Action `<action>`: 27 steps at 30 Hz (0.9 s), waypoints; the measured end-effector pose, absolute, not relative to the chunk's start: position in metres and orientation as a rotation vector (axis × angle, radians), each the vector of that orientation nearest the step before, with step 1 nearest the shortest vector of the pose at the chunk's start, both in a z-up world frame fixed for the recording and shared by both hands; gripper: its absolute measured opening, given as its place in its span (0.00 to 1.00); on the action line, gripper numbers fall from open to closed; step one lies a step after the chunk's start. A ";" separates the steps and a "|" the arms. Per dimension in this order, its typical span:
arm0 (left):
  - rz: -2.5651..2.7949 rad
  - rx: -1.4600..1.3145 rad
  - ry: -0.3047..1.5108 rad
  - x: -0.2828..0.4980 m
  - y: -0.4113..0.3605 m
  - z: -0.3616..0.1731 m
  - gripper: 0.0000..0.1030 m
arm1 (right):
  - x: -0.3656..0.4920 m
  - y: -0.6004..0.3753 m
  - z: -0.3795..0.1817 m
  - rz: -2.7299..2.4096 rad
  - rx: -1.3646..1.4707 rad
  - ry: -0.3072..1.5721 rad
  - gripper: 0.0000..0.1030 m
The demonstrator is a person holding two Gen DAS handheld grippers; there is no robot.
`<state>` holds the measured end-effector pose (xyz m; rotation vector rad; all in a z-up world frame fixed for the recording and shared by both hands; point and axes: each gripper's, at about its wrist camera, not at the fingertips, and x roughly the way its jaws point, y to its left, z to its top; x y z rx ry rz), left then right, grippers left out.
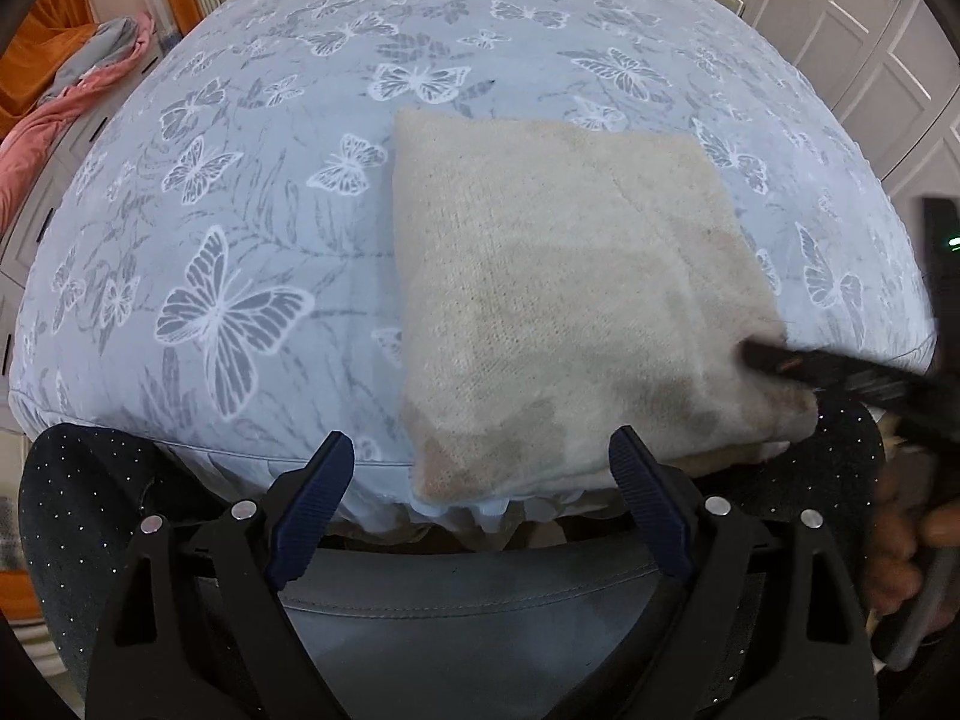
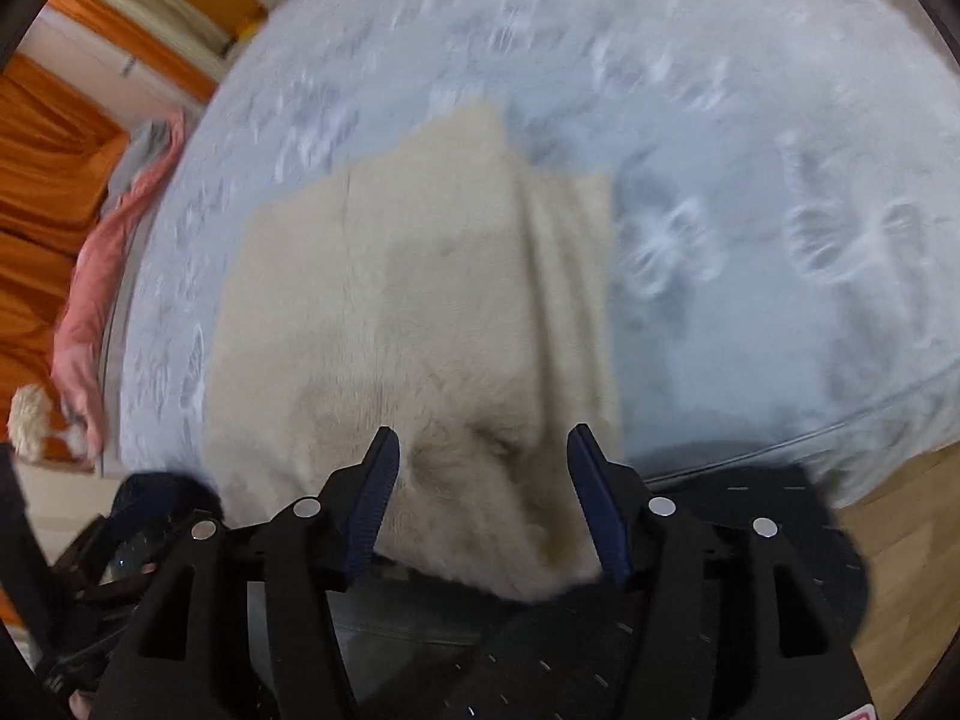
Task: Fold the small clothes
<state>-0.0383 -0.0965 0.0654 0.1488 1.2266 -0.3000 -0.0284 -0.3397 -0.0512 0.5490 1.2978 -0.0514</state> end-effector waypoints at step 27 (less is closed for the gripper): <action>-0.301 0.171 1.198 -0.021 -0.113 0.067 0.84 | -0.018 -0.386 -0.030 -0.160 0.640 1.157 0.45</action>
